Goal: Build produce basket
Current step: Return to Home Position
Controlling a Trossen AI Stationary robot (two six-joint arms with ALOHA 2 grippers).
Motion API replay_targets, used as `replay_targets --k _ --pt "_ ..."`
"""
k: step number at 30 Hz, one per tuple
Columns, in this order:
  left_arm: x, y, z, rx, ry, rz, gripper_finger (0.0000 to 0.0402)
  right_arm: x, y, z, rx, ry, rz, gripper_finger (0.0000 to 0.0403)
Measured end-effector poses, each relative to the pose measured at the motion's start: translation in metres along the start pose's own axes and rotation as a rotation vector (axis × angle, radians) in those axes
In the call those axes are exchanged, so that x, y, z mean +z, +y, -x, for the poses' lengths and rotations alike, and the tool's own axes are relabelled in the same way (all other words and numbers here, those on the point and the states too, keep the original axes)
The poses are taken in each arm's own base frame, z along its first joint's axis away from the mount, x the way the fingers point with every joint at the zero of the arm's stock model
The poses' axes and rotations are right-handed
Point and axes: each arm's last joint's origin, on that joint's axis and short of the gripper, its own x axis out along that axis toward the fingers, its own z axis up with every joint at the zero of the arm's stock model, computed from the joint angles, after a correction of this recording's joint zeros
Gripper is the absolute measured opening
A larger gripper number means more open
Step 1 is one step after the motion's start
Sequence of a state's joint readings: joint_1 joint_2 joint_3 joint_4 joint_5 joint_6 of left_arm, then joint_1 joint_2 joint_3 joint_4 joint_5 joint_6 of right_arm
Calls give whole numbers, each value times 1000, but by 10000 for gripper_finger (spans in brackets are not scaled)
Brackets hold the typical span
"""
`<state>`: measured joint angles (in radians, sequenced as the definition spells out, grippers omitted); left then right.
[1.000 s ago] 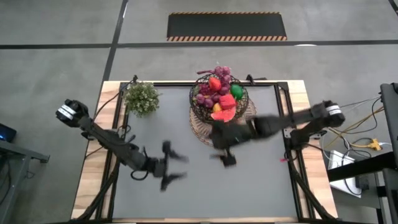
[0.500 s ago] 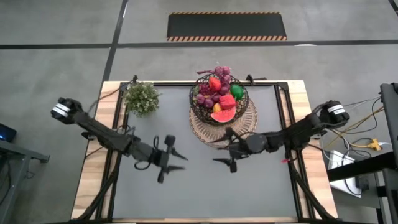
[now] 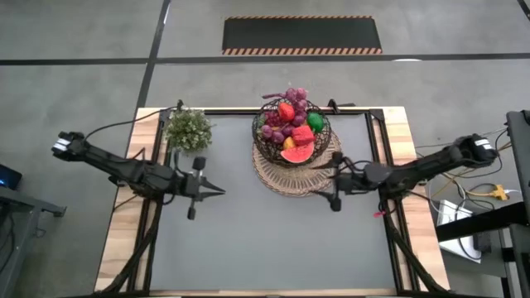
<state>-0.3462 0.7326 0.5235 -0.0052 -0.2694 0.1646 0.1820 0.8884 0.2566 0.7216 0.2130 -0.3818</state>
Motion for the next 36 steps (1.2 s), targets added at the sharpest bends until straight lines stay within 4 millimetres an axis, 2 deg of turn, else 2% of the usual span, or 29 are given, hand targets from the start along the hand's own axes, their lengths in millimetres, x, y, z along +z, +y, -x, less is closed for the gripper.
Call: replay_targets --k 7,12,17,22,26,36 --pt "-27 7 25 129 -79 30 6 -12 -22 35 -142 -66 37 325" --pt "-46 9 37 172 -124 54 6 -21 -26 58 -210 -140 56 325" --pt "-59 11 53 190 -229 81 6 -17 -30 79 -265 -241 31 325" --pt "-71 12 64 210 -321 100 5 -12 -33 90 -298 -302 27 325" --pt "-82 9 62 216 -319 94 5 -9 -34 99 -325 -349 41 325" --pt "-79 10 59 251 -296 97 5 -8 -36 105 -351 -381 40 325"
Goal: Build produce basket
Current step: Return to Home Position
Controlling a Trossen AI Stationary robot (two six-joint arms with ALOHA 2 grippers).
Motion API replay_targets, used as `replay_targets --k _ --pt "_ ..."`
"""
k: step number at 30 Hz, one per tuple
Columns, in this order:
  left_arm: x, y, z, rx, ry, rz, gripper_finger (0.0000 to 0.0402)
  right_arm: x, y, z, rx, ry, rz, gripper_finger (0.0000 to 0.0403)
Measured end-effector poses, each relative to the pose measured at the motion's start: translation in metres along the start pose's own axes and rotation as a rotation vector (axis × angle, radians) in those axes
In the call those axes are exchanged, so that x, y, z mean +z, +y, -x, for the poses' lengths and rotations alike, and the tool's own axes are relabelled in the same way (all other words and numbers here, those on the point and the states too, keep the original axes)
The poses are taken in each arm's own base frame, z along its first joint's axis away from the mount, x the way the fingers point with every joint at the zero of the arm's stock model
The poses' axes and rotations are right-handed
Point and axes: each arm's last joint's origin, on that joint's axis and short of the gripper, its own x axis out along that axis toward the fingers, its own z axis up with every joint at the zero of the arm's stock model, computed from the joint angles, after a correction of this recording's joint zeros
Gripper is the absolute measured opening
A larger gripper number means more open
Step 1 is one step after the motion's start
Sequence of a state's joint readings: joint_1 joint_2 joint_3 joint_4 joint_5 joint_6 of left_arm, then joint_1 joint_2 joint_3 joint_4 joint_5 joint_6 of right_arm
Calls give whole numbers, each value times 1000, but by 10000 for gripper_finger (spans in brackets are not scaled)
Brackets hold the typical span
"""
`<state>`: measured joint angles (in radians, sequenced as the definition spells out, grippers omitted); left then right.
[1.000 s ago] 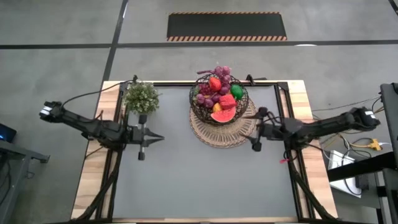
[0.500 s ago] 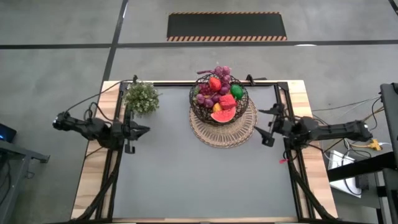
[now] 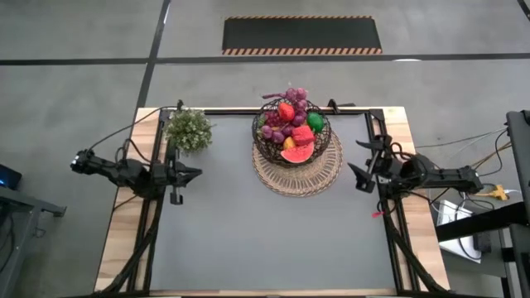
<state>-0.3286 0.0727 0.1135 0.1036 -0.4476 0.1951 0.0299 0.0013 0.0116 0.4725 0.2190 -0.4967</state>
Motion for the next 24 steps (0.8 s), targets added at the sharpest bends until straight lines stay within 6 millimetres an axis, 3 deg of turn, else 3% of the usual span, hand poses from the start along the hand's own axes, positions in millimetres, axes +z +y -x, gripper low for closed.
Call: replay_targets --k 11,21,24 --pt "-3 -1 -1 -4 16 -4 5 -6 3 -3 -16 72 -120 325" --pt "-4 -2 -2 -6 27 -9 5 -10 5 0 1 118 -80 325" --pt "-4 -2 -2 -6 27 -9 5 -20 8 3 23 227 -111 325"
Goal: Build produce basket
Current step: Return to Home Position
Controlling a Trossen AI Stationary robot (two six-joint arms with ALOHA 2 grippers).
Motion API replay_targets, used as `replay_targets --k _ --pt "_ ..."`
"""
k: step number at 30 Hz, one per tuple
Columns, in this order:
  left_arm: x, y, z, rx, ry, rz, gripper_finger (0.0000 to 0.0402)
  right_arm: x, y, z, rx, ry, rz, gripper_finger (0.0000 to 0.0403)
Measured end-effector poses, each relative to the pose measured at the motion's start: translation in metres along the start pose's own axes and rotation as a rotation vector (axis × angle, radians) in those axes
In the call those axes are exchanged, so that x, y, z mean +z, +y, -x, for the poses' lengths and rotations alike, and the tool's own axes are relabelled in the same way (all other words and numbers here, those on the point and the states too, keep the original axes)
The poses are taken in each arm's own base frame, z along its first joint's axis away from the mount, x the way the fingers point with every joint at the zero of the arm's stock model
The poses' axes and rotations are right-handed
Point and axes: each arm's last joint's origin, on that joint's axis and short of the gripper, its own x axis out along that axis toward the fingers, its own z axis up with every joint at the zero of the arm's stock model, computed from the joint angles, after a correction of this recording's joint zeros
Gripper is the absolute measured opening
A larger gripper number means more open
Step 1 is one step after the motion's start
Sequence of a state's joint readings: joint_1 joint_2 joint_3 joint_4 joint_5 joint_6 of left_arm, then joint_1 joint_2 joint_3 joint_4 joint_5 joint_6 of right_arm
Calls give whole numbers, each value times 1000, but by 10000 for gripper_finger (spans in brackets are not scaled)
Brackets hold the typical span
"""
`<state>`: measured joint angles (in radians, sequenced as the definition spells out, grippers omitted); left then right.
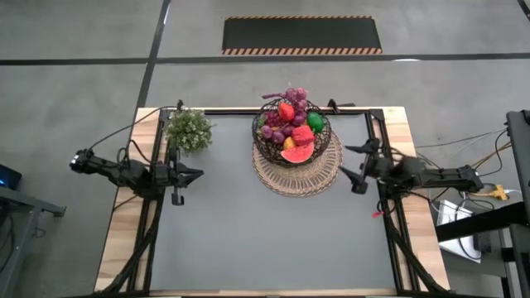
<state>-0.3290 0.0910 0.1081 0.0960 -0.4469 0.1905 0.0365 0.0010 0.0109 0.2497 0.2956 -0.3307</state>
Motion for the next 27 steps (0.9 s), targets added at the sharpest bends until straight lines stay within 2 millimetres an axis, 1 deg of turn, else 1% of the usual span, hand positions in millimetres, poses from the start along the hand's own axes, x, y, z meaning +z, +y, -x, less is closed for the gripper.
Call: replay_targets --k 1,4,9,27 --pt "0 0 0 1 0 0 5 -2 0 0 -2 21 -6 325" --pt "0 0 0 0 0 0 5 -18 4 1 36 185 10 325" --pt "0 0 0 0 3 -1 5 -19 3 1 67 181 -64 325" --pt "-3 -2 -3 -7 36 -18 5 -21 4 0 65 198 -57 325"
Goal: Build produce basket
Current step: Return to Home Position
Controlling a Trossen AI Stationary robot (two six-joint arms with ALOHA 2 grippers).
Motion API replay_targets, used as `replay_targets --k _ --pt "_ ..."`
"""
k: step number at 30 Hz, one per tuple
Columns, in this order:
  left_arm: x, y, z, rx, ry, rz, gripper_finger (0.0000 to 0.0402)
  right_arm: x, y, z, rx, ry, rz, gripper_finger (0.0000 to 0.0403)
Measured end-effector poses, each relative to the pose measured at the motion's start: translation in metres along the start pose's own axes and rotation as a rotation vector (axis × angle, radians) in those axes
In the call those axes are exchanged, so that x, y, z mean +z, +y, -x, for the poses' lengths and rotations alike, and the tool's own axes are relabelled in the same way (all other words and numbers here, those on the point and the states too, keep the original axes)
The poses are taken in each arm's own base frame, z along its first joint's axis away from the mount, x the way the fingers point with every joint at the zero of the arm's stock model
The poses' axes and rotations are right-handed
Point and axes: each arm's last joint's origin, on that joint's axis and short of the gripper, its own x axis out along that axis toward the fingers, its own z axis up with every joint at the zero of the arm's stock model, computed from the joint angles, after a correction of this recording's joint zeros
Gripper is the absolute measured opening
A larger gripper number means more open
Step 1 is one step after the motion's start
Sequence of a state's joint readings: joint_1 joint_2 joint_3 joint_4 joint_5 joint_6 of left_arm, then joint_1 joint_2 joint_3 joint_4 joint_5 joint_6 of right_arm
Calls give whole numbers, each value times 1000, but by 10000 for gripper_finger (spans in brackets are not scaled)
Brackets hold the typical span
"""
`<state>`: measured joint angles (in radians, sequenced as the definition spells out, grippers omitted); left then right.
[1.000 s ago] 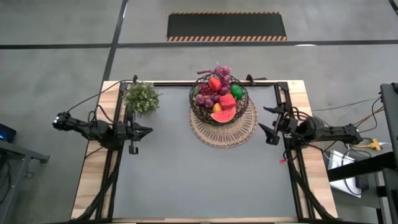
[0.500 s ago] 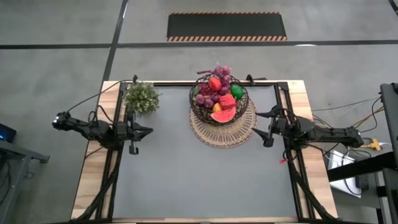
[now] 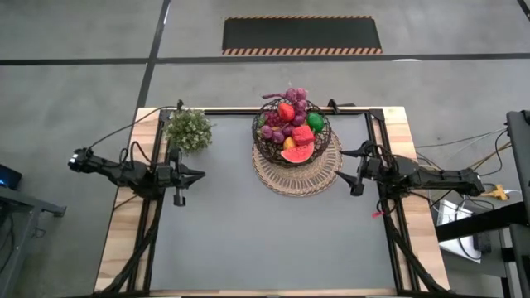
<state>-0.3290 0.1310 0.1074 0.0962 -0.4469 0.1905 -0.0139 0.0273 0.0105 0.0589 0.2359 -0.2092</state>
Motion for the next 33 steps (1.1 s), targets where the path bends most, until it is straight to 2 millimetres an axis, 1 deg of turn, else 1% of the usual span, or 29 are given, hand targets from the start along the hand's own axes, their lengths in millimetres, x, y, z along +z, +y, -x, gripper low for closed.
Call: replay_targets --k 33 --pt "-4 -2 -4 -8 40 -20 5 0 0 0 0 0 1 325"
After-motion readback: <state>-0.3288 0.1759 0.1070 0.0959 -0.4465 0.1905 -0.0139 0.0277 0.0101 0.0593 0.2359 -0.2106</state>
